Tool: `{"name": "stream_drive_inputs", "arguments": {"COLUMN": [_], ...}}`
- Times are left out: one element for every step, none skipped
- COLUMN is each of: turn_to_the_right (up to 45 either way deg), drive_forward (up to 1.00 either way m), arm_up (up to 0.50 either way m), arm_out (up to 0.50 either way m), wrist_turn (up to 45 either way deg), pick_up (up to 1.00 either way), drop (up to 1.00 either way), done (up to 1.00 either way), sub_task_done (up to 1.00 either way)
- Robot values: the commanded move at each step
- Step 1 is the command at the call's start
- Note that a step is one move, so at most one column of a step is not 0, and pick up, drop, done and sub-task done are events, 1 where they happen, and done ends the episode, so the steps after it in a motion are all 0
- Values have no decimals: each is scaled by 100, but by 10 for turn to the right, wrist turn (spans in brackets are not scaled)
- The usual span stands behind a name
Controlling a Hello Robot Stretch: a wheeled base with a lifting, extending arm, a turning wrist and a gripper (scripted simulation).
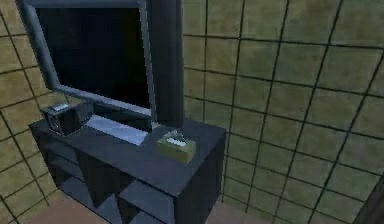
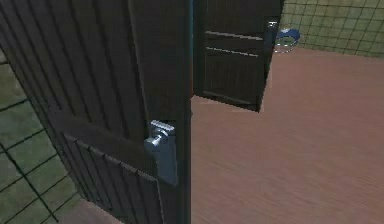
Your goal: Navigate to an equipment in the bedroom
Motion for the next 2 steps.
{"name": "stream_drive_inputs", "arguments": {"turn_to_the_right": [-210,0], "drive_forward": [0,0], "arm_up": [0,0], "arm_out": [0,0], "wrist_turn": [0,0], "pick_up": [0,0], "drop": [0,0], "done": [0,100], "sub_task_done": [0,0]}}
